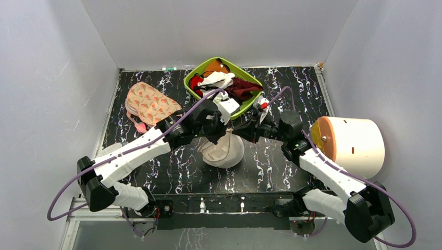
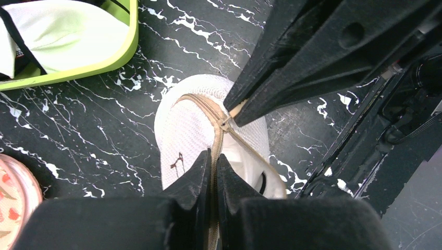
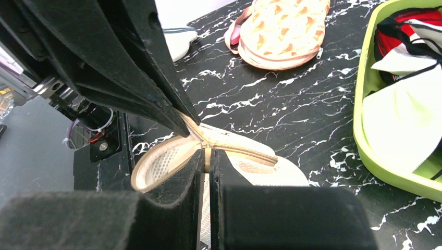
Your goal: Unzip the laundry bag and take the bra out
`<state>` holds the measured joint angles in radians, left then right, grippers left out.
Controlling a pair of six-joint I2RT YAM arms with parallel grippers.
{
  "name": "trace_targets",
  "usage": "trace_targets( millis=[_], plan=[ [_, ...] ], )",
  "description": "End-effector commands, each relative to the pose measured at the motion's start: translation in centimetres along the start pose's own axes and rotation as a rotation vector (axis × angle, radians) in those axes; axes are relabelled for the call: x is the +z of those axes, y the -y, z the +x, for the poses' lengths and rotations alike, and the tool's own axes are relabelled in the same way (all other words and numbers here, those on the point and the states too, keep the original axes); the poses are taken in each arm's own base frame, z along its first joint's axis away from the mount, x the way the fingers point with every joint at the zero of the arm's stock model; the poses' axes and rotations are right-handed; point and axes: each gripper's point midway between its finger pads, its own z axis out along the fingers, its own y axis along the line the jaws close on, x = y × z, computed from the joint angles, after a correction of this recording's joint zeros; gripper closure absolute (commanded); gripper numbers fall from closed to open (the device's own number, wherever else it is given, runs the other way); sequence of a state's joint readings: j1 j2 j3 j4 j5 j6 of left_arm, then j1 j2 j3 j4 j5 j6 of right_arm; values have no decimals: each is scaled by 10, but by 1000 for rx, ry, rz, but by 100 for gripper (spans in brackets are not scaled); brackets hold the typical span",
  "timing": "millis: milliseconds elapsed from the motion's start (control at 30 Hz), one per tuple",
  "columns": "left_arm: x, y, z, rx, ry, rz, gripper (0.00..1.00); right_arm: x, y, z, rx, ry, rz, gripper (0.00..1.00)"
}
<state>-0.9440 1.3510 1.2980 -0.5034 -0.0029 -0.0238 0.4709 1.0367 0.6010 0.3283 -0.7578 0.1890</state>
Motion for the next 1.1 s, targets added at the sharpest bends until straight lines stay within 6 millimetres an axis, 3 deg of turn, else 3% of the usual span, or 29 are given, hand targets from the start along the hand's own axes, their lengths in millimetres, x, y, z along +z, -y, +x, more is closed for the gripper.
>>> trace_targets(
  millis=[0,167,500,633,800,967,1067],
  plan=[
    [-31,4,-30,54,116,31,100,5,11,-26,-24,32,50,100],
    [-50,5,-42,67,206,37,100,3,31,-18,26,5,101,100],
    [-68,3,-47,64,264,25,100,-6,64,6,108,-53,150,100],
    [-63,-1,-35,69,243,4,100,-5,44,-2,59,-52,35,100],
    [-39,-6,-8,82,110,-16,95,-6,16,-15,-8,-16,-75,100],
    [-24,-13,5,86,39,-54,66,-8,-4,-23,-51,12,-137,100],
    [-17,-13,6,86,15,-55,55,-7,-9,-23,-52,10,-159,100]
  ],
)
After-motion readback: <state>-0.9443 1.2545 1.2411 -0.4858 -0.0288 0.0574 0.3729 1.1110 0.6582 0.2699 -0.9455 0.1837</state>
